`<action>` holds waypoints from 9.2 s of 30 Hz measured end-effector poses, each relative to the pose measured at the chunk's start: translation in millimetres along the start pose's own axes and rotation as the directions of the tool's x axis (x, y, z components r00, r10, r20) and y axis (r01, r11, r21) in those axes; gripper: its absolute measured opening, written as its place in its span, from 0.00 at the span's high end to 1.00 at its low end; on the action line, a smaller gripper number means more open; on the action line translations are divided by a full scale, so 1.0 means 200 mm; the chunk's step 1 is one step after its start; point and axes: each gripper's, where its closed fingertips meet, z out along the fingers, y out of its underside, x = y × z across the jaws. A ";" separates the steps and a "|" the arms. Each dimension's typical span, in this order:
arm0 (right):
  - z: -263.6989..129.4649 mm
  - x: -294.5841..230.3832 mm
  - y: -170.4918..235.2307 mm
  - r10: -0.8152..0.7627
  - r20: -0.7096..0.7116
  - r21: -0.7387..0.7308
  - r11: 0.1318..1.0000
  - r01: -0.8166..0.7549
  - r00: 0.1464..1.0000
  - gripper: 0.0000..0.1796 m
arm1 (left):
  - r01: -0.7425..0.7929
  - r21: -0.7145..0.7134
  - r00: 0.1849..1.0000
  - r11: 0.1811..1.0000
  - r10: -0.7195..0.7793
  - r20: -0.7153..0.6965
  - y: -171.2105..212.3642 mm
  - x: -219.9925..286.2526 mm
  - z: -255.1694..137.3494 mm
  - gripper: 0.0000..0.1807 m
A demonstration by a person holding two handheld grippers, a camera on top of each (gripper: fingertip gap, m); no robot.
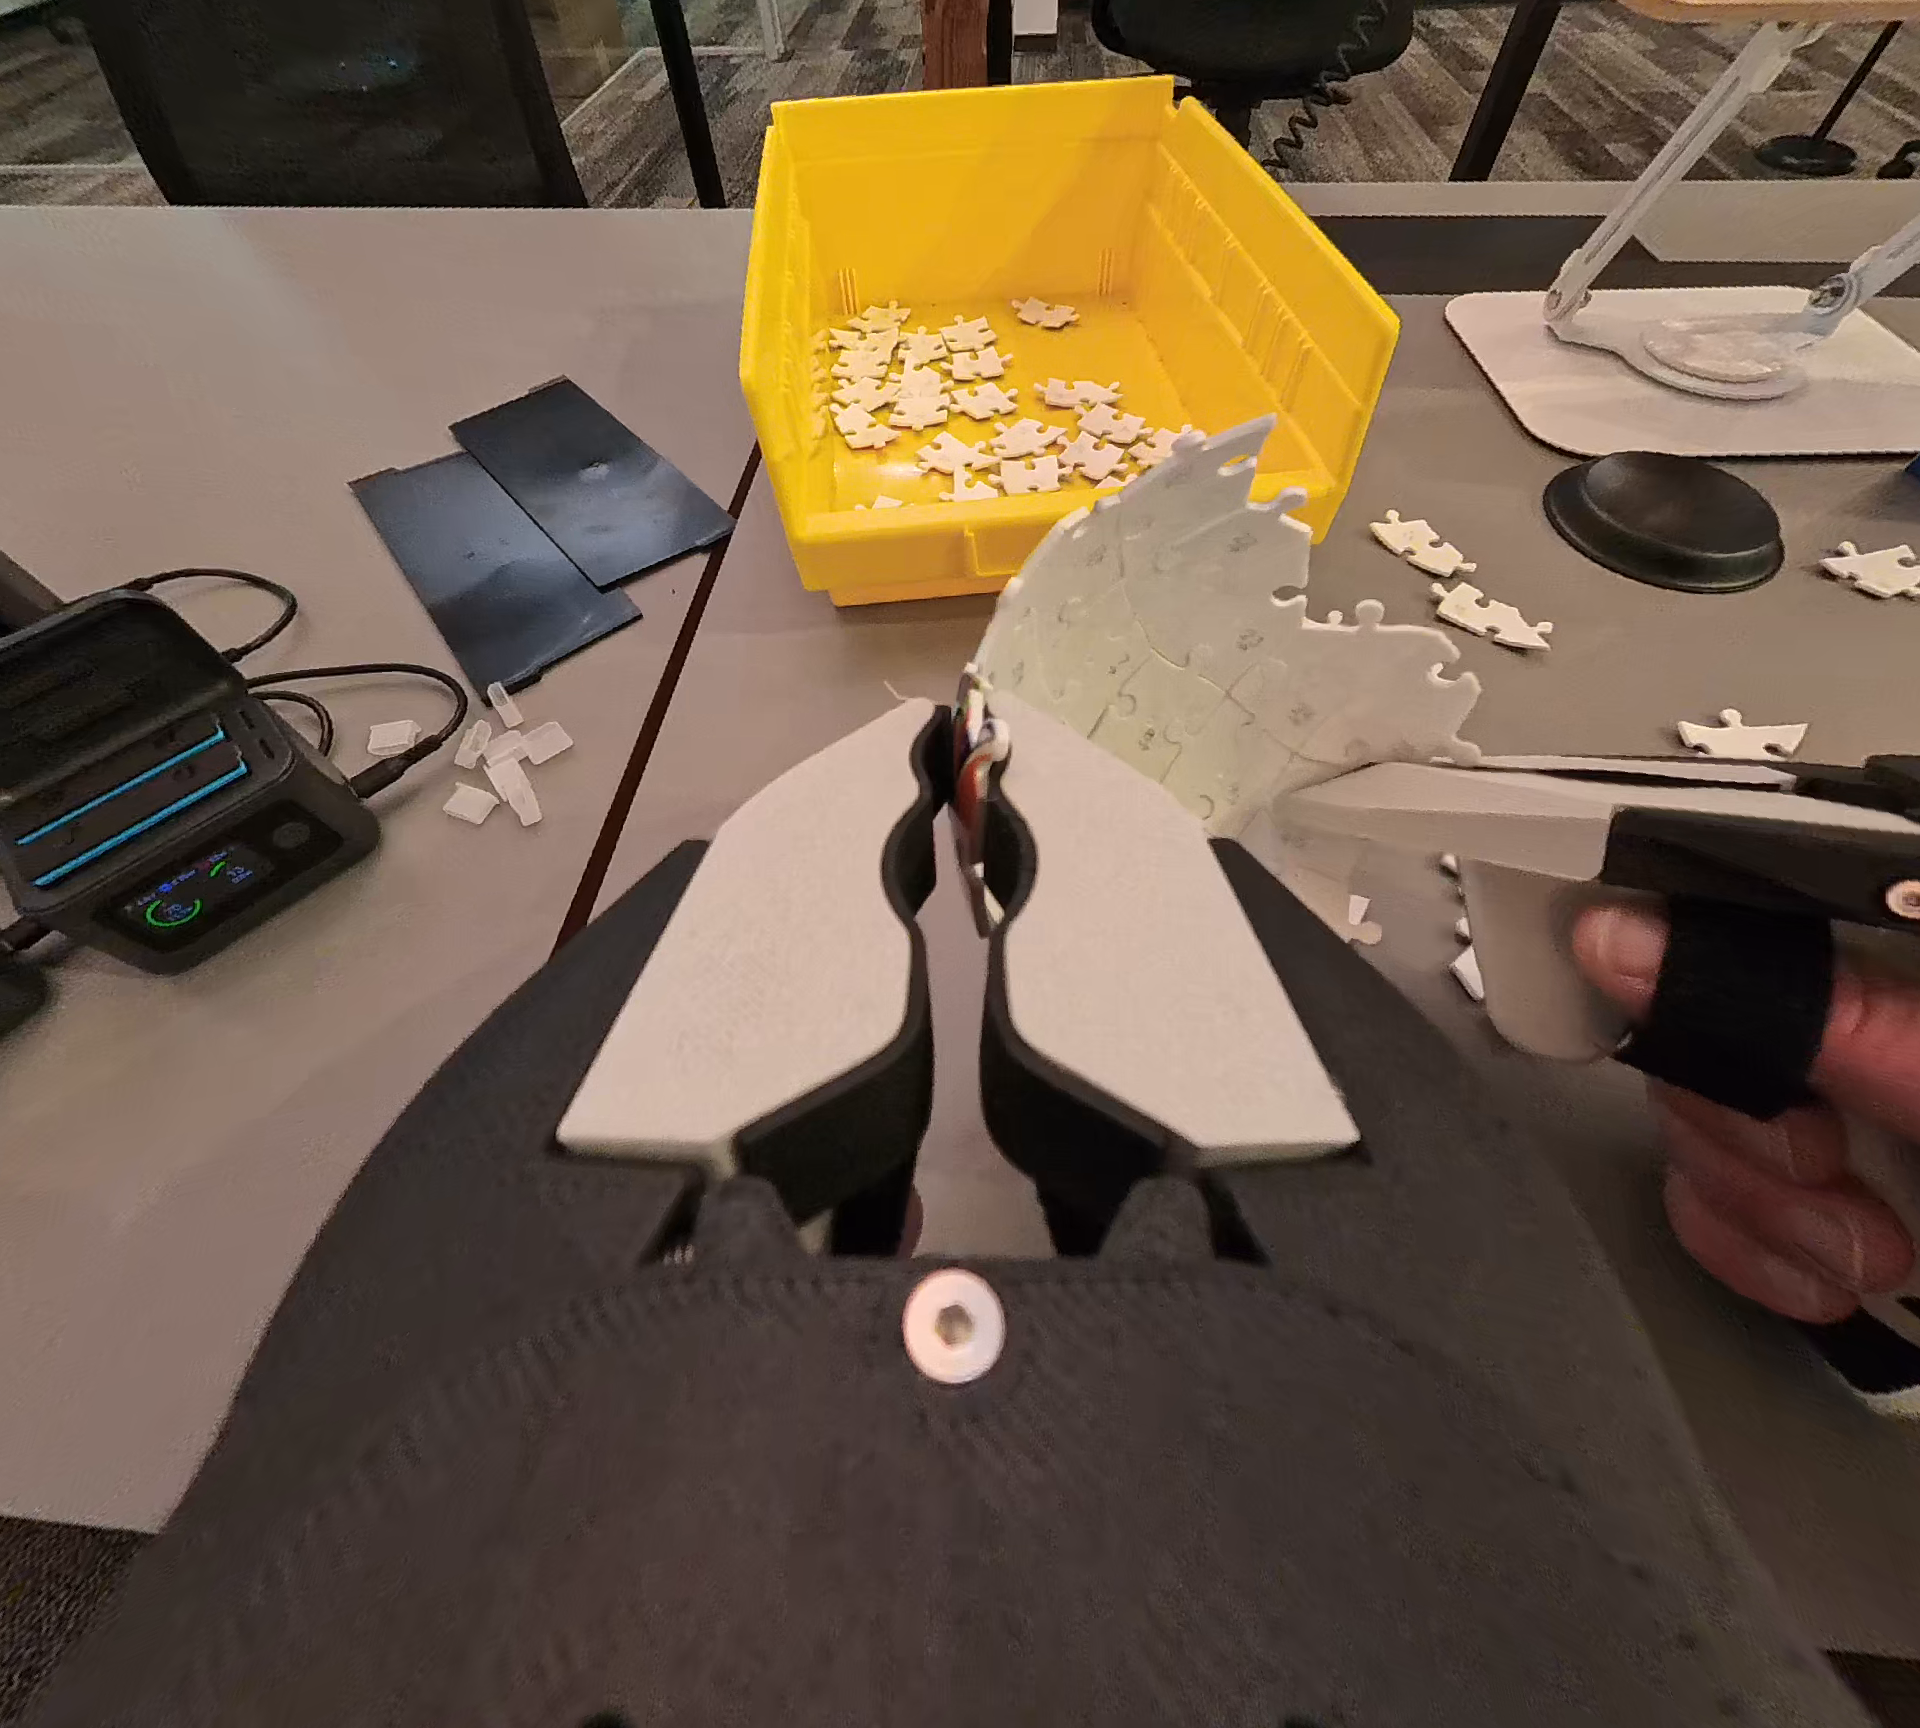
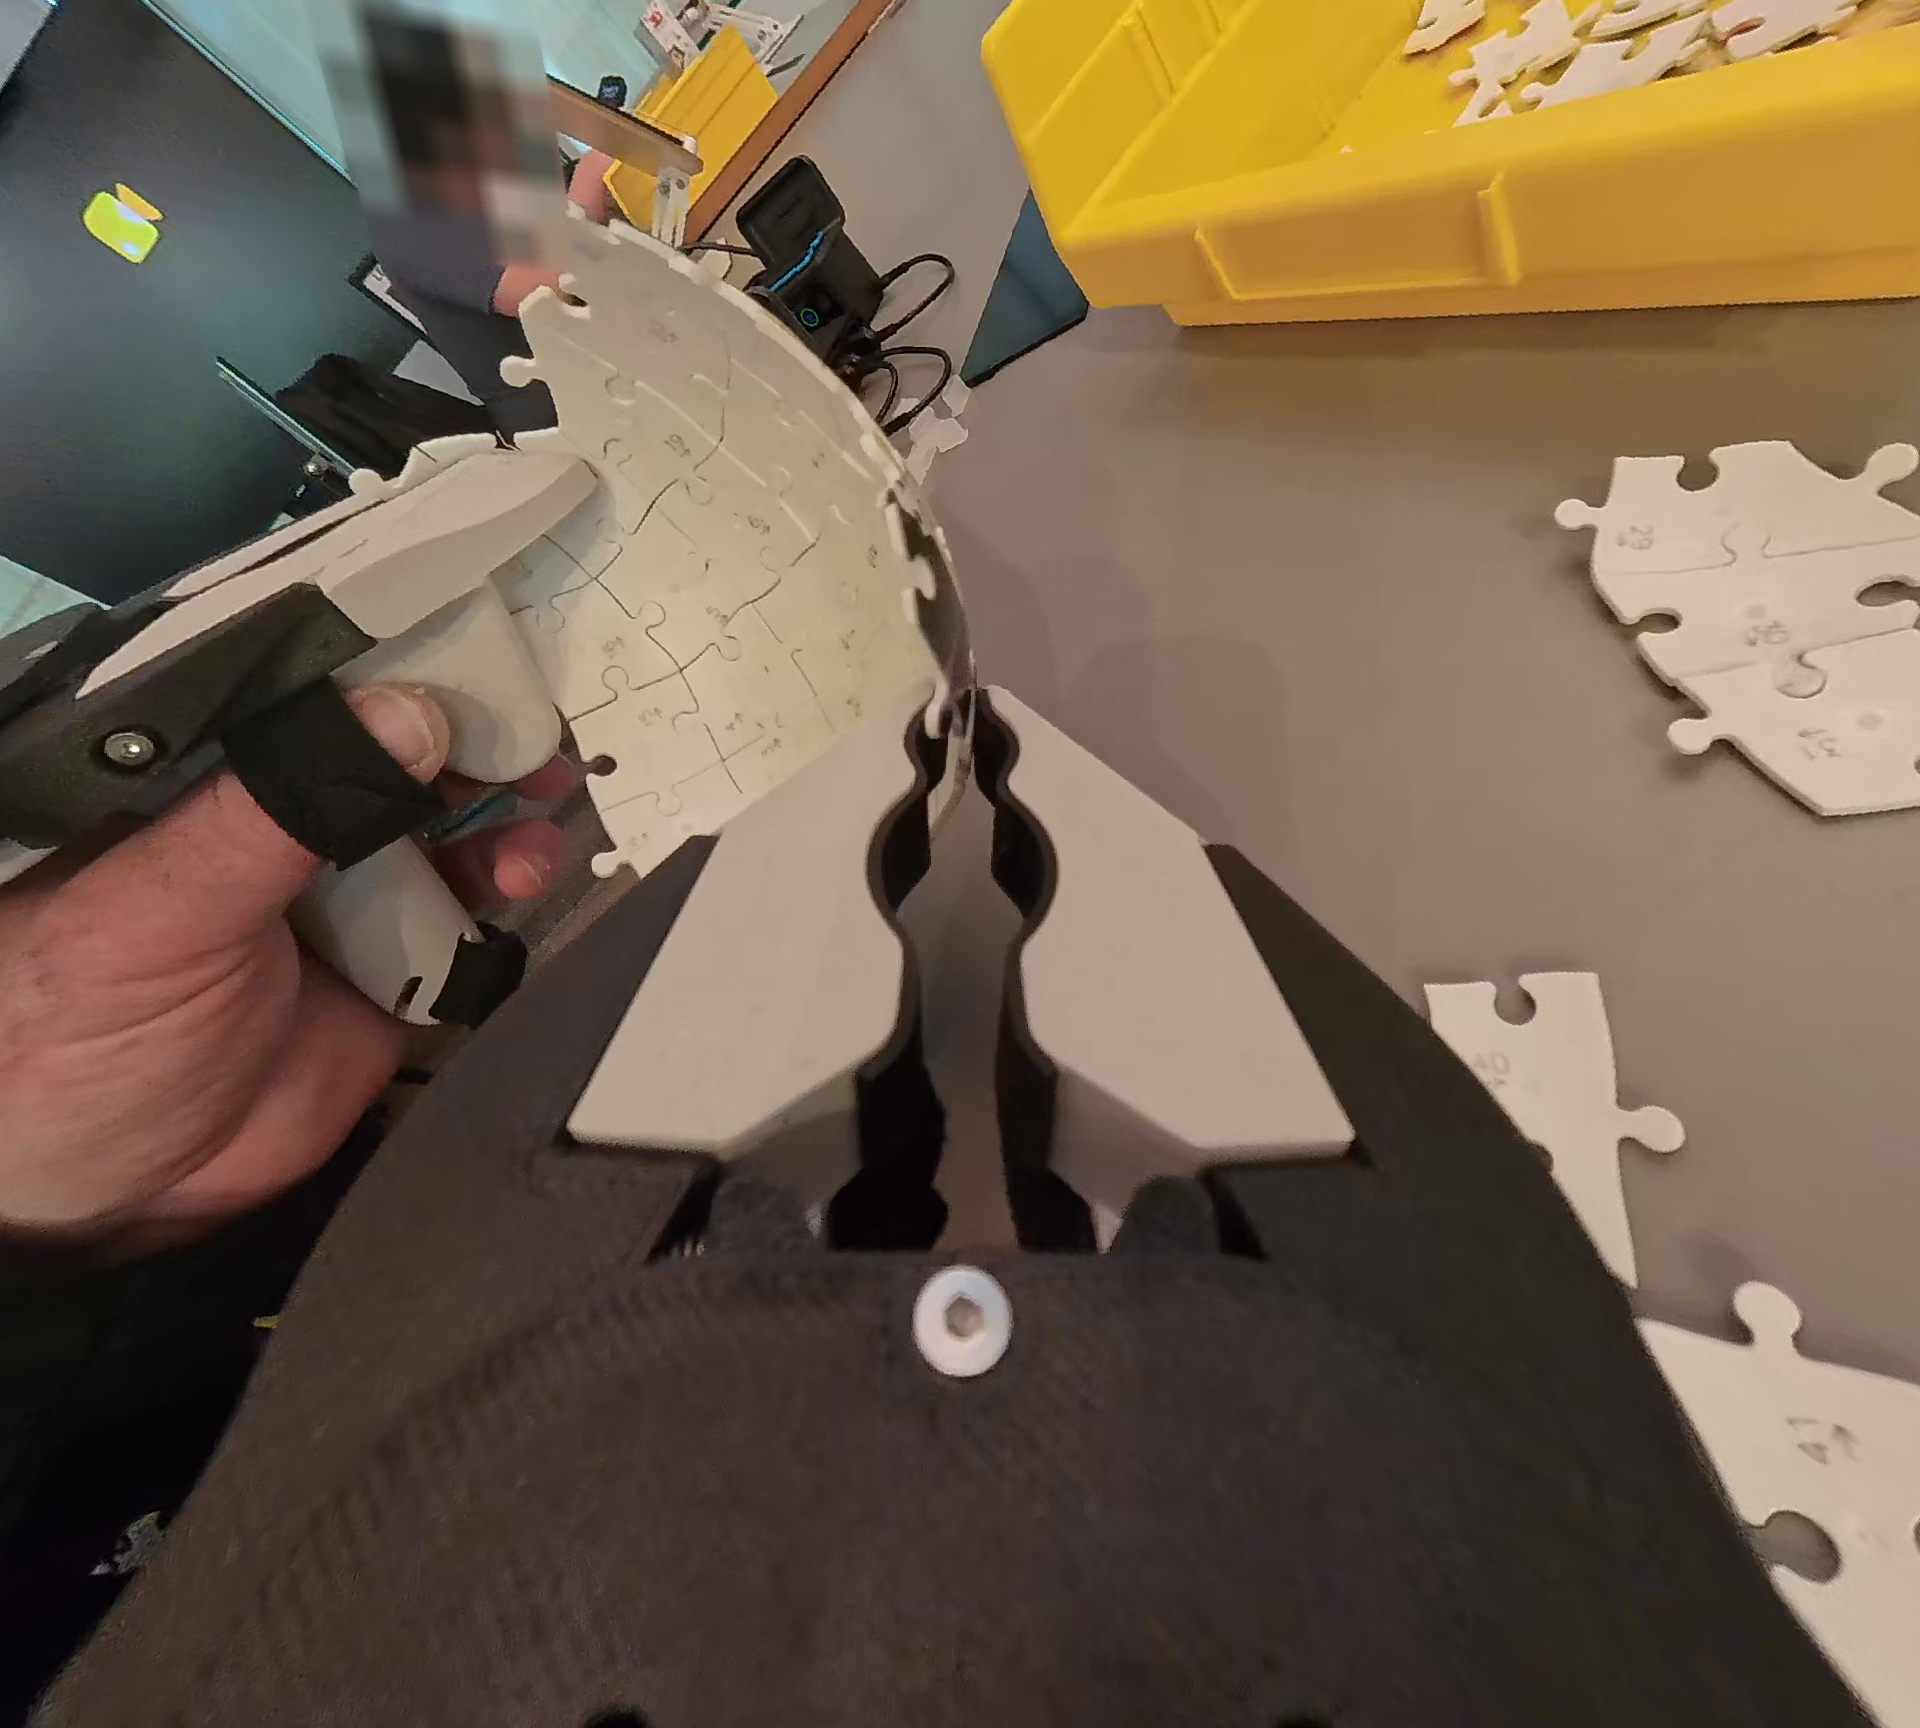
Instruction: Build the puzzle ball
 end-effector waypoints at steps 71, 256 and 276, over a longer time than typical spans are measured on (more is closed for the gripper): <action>-0.05 -0.01 0.02 0.178 0.099 -0.022 0.984 -0.177 0.979 1.00 | 0.114 0.024 0.951 0.993 -0.102 -0.292 -0.01 0.08 -0.01 0.75; -1.29 0.46 0.50 -0.540 -0.178 -0.595 0.725 0.348 0.822 0.89 | -0.619 -0.283 0.672 0.732 0.309 -0.673 0.19 1.27 0.12 0.97; -1.28 0.47 0.50 -0.539 -0.205 -0.596 0.731 0.333 0.817 0.89 | -0.714 -0.316 0.617 0.625 0.347 -0.707 0.26 1.24 0.08 0.97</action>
